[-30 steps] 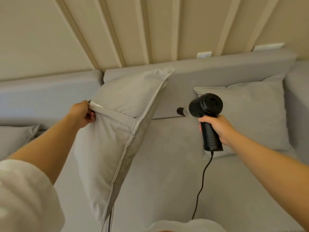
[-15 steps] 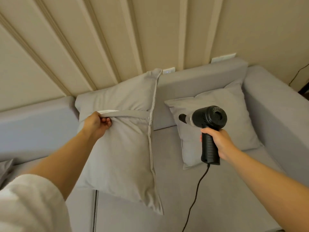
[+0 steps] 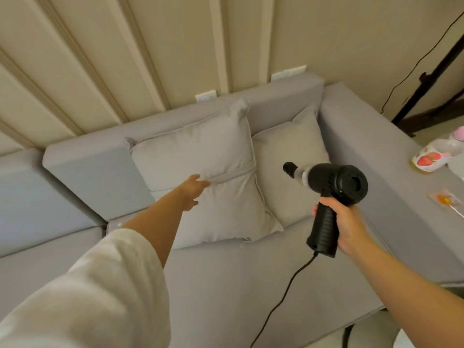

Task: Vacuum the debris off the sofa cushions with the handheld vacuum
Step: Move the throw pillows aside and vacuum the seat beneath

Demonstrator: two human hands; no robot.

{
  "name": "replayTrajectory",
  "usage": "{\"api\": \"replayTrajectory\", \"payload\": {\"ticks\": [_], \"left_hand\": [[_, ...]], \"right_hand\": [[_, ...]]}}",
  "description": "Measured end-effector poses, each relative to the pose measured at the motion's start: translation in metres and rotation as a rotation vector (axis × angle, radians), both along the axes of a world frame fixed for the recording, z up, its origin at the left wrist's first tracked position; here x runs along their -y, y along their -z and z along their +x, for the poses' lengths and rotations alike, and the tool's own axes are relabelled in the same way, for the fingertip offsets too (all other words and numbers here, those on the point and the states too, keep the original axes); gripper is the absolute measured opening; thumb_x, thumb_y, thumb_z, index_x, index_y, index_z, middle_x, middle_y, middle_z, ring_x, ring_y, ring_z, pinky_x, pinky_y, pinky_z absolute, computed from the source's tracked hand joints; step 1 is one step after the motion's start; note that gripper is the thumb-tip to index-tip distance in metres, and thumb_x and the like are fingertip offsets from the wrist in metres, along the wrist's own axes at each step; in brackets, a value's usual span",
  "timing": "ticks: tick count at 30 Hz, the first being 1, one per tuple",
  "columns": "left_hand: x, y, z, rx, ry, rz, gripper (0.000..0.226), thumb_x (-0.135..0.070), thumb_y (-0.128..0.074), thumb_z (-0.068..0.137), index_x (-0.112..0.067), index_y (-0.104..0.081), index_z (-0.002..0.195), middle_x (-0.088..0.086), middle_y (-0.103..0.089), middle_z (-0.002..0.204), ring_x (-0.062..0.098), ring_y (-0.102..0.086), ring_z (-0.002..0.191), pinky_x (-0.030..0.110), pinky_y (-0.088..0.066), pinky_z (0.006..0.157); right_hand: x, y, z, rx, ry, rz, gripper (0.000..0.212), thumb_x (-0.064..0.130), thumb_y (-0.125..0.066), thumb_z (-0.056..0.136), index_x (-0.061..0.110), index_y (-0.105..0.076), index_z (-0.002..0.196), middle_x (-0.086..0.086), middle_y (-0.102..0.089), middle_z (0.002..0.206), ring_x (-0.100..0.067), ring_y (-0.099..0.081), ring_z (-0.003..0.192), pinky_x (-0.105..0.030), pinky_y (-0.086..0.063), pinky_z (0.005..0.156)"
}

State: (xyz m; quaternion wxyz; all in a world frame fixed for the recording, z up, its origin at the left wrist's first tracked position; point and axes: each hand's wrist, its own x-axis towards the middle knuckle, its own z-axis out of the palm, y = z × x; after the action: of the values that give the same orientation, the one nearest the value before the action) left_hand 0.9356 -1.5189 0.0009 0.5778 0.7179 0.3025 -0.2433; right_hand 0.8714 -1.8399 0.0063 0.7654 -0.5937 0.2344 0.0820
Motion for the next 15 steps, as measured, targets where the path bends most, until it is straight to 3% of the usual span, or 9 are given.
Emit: {"api": "replayTrajectory", "payload": {"ticks": [5,9,15], "left_hand": [[-0.008,0.015,-0.042,-0.115,0.122,0.138,0.048,-0.023,-0.051,0.094,-0.013,-0.038,0.139,0.01,-0.039,0.145,0.027,-0.036,0.134,0.041,-0.031,0.109],[-0.042,0.008,-0.085,-0.161,0.136,0.157,0.035,-0.023,-0.045,0.095,-0.008,-0.05,0.126,0.012,-0.053,0.134,0.029,-0.051,0.116,0.041,-0.04,0.1],[-0.116,-0.015,-0.165,-0.075,-0.063,0.253,0.034,-0.021,-0.042,0.096,-0.004,-0.052,0.123,0.011,-0.06,0.107,0.026,-0.054,0.094,0.036,-0.042,0.085]], "right_hand": [[-0.01,0.0,0.003,0.006,-0.123,0.031,0.009,0.01,-0.063,0.08,0.013,-0.061,0.088,-0.007,-0.064,0.067,-0.018,-0.062,0.062,-0.033,-0.053,0.058],[-0.047,-0.005,0.002,0.011,-0.3,0.081,0.012,0.013,-0.061,0.08,0.012,-0.061,0.092,-0.003,-0.068,0.063,-0.016,-0.065,0.059,-0.031,-0.053,0.055],[-0.131,-0.006,-0.019,-0.027,-0.569,0.013,0.013,0.012,-0.062,0.08,0.008,-0.061,0.091,-0.006,-0.068,0.061,-0.016,-0.064,0.055,-0.028,-0.054,0.052]]}}
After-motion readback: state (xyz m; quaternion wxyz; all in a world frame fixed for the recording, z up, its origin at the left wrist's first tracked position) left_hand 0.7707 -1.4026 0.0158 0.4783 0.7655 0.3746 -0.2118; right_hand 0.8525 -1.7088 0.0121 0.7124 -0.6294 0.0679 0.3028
